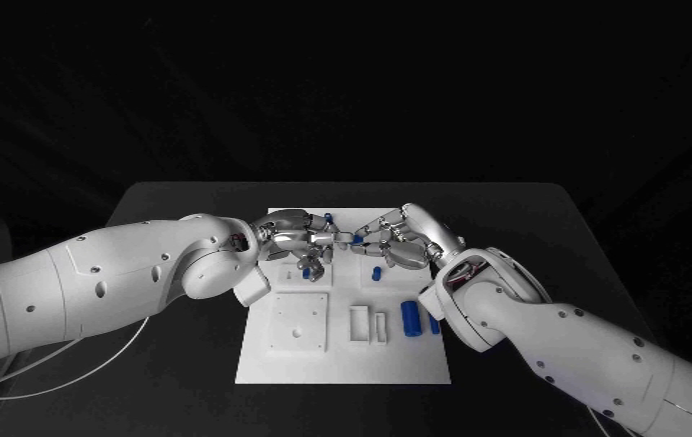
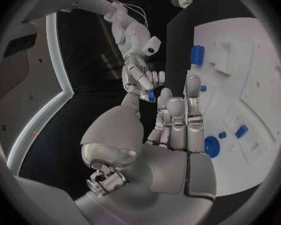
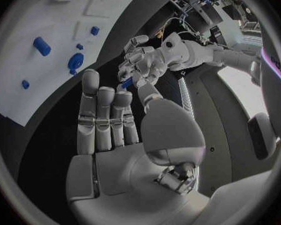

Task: Assemble the parts on the task board

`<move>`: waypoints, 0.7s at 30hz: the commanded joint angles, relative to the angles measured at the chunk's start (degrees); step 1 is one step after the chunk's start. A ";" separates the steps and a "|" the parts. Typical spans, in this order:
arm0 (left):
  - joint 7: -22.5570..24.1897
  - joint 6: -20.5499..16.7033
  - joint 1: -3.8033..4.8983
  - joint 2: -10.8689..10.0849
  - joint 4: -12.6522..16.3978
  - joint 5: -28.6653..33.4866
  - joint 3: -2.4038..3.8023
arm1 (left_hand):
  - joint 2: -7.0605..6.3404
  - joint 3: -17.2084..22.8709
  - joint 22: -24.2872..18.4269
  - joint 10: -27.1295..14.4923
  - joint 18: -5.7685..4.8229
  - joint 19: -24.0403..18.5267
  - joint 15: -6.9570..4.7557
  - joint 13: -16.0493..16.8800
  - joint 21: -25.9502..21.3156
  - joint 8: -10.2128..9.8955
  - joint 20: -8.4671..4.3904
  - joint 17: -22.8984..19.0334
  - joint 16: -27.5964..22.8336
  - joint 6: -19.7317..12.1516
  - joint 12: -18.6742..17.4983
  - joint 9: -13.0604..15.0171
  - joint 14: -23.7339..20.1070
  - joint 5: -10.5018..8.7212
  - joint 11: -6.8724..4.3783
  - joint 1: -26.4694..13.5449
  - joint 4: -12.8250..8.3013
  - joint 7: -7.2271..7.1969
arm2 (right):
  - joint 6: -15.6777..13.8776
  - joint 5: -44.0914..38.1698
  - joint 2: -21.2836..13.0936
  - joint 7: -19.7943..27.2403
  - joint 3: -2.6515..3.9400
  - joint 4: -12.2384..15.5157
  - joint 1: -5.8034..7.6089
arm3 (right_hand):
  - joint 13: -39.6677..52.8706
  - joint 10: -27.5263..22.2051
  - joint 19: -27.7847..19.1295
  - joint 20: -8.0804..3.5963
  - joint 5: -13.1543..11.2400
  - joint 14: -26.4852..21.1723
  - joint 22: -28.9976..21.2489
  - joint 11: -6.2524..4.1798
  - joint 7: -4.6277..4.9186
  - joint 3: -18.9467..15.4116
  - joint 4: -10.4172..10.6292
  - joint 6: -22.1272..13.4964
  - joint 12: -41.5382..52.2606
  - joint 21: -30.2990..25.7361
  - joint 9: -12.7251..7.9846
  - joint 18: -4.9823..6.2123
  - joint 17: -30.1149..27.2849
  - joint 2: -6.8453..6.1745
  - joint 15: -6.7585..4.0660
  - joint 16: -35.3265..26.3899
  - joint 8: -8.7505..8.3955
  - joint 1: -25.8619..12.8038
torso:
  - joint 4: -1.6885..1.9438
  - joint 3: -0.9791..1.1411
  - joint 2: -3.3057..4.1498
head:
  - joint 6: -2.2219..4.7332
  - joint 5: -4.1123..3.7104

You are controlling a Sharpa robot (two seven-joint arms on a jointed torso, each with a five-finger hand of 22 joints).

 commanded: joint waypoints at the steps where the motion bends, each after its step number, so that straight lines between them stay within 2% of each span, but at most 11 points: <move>1: 0.23 0.89 -0.01 0.26 0.02 1.62 0.02 | 0.92 0.32 1.04 -0.20 0.58 -0.07 0.42 -0.18 0.19 0.04 0.32 -0.09 0.27 -0.23 0.28 -0.38 -0.06 0.45 0.05 0.16 0.37 -0.01 | 0.40 0.23 0.16 0.30 0.00 0.16 -0.10 | 0.04 -0.08 0.36 0.09 0.25 0.28 -0.09 -0.37 -0.94 0.21 0.32 1.12 -0.32 -0.34 0.06 -0.88 0.03 0.39 -0.21 -0.25 0.21 -0.01 | 0.02 -0.02 0.01 | -0.06 0.01; 10: 0.06 1.67 -0.01 0.62 0.00 1.69 0.02 | 1.86 1.16 1.05 -0.06 0.57 -0.15 0.44 -0.56 0.18 -0.47 0.35 -0.15 0.27 0.01 -0.28 -0.98 -0.17 0.67 0.05 0.67 0.16 0.01 | 0.47 0.23 0.45 0.28 0.00 0.02 -0.16 | 0.04 -0.08 0.36 0.09 0.25 0.28 -0.09 -0.37 -0.94 0.21 0.32 1.12 -0.32 -0.34 0.06 -0.88 0.03 0.39 -0.21 -0.25 0.21 -0.01 | 0.02 -0.04 0.00 | -0.08 0.00; 16: 0.23 2.09 -0.01 0.76 -0.02 1.70 0.02 | 2.00 1.40 1.07 0.36 0.56 -0.16 0.41 -0.56 0.23 -0.53 0.33 -0.15 0.38 0.50 -0.22 -1.19 -0.17 0.26 -0.04 0.96 -0.35 -0.07 | 1.05 0.23 0.62 0.04 0.00 -0.30 -0.17 | 0.02 -0.11 0.38 0.10 0.22 0.28 -0.12 -0.37 -0.93 0.16 0.41 1.05 -0.42 -0.39 0.05 -0.89 0.03 0.42 -0.20 -0.27 0.19 -0.10 | 0.02 -0.03 0.01 | -0.03 0.00; 21: 0.66 2.08 -0.01 0.85 -0.13 1.93 0.02 | 3.32 2.25 1.06 0.52 0.48 -0.23 0.28 -0.57 0.22 -0.61 0.24 -0.17 0.38 0.77 -0.27 -1.30 -0.20 0.57 -0.21 1.49 -0.72 -0.30 | 1.39 0.23 0.65 -0.07 0.00 -0.41 -0.17 | 0.02 -0.11 0.38 0.10 0.22 0.28 -0.12 -0.37 -0.93 0.16 0.41 1.05 -0.42 -0.39 0.05 -0.89 0.03 0.42 -0.20 -0.27 0.19 -0.10 | 0.03 -0.06 0.02 | -0.06 0.00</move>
